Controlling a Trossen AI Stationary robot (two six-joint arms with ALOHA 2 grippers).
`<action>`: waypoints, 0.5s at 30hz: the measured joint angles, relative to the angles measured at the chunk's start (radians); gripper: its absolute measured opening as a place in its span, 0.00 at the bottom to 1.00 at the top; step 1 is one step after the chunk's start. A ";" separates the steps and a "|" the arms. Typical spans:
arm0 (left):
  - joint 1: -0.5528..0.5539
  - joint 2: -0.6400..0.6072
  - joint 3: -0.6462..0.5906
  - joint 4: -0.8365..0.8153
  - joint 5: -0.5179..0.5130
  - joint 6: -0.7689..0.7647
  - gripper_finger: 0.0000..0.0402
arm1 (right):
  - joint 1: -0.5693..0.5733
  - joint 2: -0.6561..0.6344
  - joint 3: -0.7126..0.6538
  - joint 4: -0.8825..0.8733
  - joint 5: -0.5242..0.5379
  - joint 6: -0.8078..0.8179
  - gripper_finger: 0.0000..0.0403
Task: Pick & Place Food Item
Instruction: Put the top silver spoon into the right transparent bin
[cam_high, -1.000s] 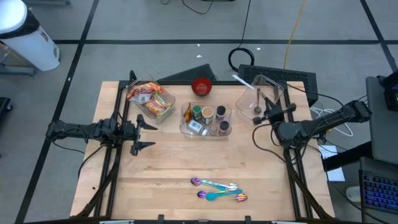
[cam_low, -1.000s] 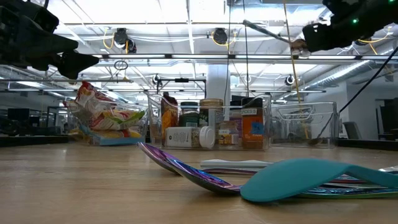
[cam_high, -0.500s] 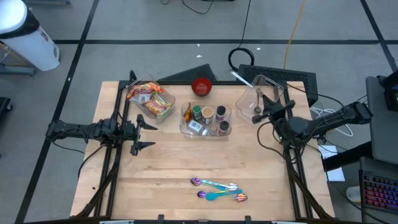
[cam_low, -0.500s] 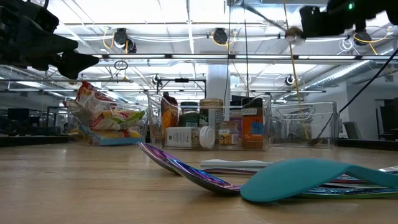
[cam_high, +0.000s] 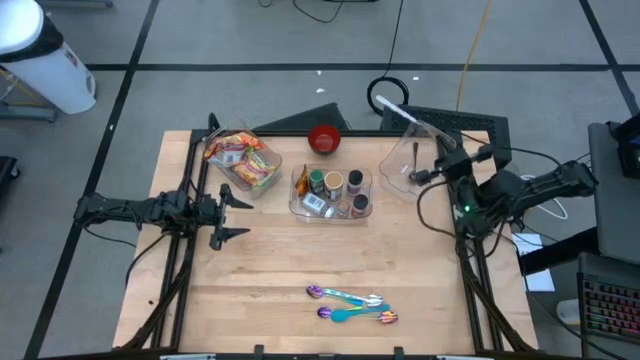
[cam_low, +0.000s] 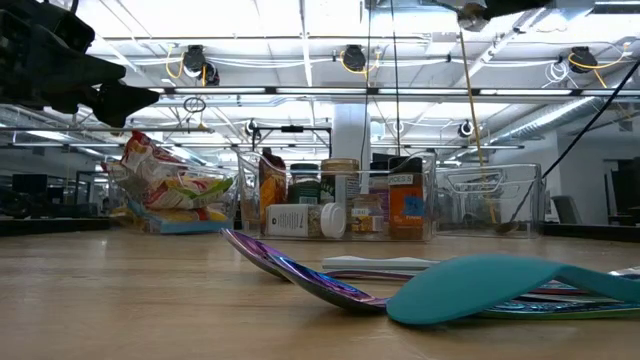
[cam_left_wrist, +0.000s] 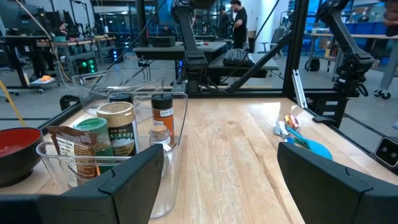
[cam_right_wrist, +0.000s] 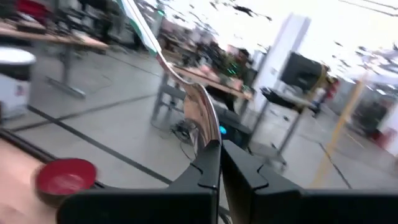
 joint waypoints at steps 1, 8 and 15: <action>0.000 0.000 0.000 0.000 0.000 0.000 0.81 | 0.003 0.008 0.000 -0.004 -0.024 0.015 0.00; 0.000 0.000 0.000 0.000 0.000 0.000 0.81 | 0.025 0.083 -0.001 -0.084 -0.412 0.253 0.00; 0.000 0.000 0.000 0.000 0.000 0.000 0.81 | -0.034 0.170 0.134 -0.350 -0.841 0.491 0.00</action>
